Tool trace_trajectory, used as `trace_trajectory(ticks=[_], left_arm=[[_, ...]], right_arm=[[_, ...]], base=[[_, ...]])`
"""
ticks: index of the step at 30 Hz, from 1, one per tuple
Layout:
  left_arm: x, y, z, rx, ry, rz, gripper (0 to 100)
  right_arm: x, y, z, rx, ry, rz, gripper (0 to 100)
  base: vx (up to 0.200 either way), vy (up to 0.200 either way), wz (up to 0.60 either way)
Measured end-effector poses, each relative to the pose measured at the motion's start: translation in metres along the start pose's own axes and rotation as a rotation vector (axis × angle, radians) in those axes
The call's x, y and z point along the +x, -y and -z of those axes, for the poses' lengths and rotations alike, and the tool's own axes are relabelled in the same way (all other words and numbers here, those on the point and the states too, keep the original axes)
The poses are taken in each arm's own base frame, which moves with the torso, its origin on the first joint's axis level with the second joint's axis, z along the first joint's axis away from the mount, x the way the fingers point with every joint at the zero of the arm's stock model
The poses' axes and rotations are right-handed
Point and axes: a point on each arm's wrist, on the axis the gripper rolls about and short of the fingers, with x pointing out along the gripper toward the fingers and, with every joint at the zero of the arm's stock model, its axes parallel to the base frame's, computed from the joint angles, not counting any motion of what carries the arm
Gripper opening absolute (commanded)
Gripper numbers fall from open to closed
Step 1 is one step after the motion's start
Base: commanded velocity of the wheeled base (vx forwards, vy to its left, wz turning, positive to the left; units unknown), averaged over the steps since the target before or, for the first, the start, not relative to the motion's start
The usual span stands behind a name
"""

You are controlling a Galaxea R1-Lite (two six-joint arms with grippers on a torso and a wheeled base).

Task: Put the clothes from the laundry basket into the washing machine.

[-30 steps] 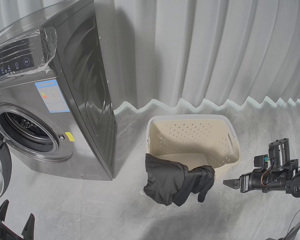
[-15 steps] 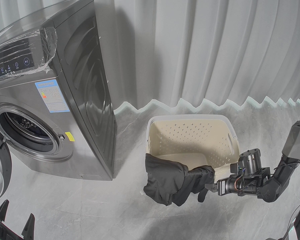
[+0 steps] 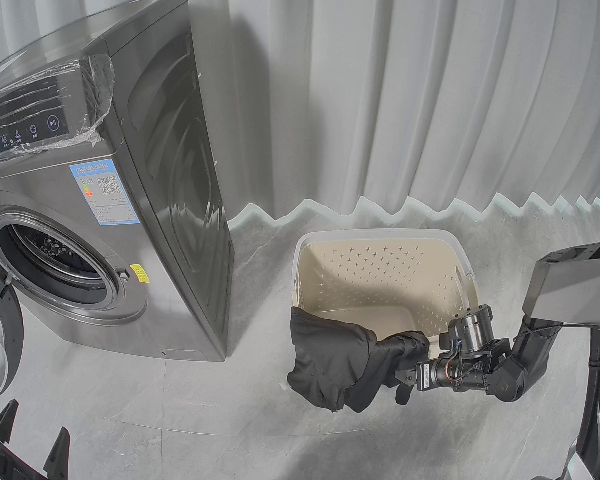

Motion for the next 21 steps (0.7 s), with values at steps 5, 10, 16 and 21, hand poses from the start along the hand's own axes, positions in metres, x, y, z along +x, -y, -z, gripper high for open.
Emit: trace_trajectory(ticks=[5, 10, 16, 21], left_arm=[[0.000, 0.000, 0.000, -0.001, 0.000, -0.001, 100], [0.000, 0.000, 0.000, -0.002, 0.000, -0.002, 100], [0.000, 0.000, 0.000, -0.005, 0.000, -0.001, 100], [0.000, 0.000, 0.000, -0.004, 0.000, -0.001, 100]], right_arm=[[0.010, -0.002, -0.001, 0.015, 0.003, -0.004, 100], [0.018, -0.004, -0.004, 0.024, 0.011, -0.007, 100], [0.026, -0.005, -0.007, 0.036, 0.026, 0.001, 0], [0.028, -0.006, -0.010, 0.036, 0.065, 0.000, 0]], base=[[0.000, 0.000, 0.00], [0.000, 0.000, 0.00], [0.000, 0.000, 0.00], [0.000, 0.000, 0.00]])
